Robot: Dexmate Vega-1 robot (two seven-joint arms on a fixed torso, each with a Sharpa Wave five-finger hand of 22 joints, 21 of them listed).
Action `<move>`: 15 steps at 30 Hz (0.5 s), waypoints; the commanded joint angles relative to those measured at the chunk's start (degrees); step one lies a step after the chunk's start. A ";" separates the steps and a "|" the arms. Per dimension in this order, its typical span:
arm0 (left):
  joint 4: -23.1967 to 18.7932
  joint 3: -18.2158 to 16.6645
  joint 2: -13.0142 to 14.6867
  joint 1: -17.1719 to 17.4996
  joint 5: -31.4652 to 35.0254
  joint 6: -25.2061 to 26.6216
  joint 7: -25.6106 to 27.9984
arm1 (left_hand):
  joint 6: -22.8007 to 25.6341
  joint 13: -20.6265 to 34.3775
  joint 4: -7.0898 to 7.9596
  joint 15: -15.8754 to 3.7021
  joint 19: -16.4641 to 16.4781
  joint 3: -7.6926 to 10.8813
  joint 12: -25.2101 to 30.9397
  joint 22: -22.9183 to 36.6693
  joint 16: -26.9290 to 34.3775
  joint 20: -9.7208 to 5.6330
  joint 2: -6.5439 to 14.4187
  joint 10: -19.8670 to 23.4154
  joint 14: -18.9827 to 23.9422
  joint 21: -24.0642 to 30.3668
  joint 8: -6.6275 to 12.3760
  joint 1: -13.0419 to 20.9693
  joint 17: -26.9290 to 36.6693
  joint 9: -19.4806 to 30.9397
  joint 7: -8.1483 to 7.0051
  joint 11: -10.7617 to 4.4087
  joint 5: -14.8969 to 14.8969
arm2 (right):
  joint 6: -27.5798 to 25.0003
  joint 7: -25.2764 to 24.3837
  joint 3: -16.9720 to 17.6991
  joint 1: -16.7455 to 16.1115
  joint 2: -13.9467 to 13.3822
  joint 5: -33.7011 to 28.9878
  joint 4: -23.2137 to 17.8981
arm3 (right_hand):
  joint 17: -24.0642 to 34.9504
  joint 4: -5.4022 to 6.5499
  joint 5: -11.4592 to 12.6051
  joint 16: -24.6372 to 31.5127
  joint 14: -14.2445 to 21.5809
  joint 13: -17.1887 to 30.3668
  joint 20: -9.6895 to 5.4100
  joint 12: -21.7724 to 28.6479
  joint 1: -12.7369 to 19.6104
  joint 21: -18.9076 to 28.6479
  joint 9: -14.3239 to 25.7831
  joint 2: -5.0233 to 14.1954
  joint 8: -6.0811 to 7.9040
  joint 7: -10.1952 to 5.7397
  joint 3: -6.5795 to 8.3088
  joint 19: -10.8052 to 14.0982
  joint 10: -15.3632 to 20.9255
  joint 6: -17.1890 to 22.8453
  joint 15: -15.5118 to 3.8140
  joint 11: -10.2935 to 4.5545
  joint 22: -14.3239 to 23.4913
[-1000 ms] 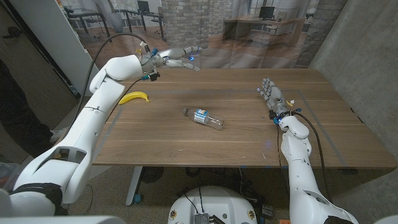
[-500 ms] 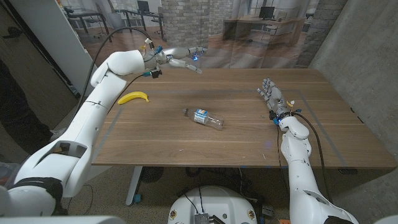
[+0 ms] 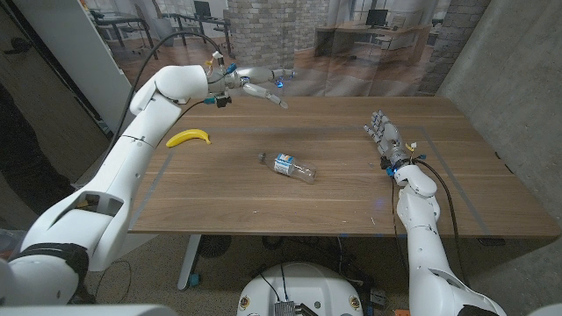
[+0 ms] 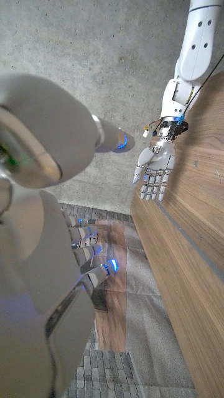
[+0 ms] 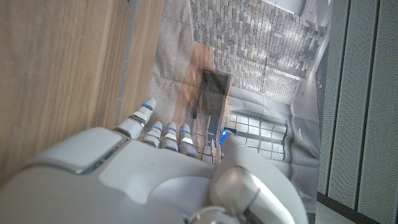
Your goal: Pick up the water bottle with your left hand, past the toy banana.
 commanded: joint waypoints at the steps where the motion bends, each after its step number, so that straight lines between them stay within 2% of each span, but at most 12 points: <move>1: -0.99 1.55 0.34 -1.35 2.21 -0.17 -3.26 | 0.05 0.15 0.04 -0.13 0.18 -0.37 0.23 0.10 0.27 0.19 0.01 0.40 0.31 -0.15 0.06 1.13 0.22 0.22 -0.04 0.01 0.47 | 0.22 -0.06 0.17 -0.16 0.15 0.19 0.14 | 0.28 0.03 -0.02 0.46 -0.08 0.22 -0.05 0.56 -0.51 0.47 0.16 0.15 0.45 0.38 0.19 0.38 0.11 0.20 0.19 0.30 0.20; 15: -3.21 2.50 0.88 -1.58 4.84 -0.17 -4.58 | 0.56 0.20 0.20 -0.25 0.75 -0.88 0.44 0.12 0.31 0.31 -0.05 1.18 0.85 -0.39 0.17 2.47 0.21 0.23 -0.05 -0.17 1.20 | 0.27 -0.22 0.10 -0.28 0.27 0.25 -0.06 | 0.29 0.10 -0.01 0.46 -0.06 0.22 -0.03 0.55 -0.76 0.46 0.16 0.10 0.44 0.39 0.16 0.39 0.17 0.24 0.13 0.29 0.20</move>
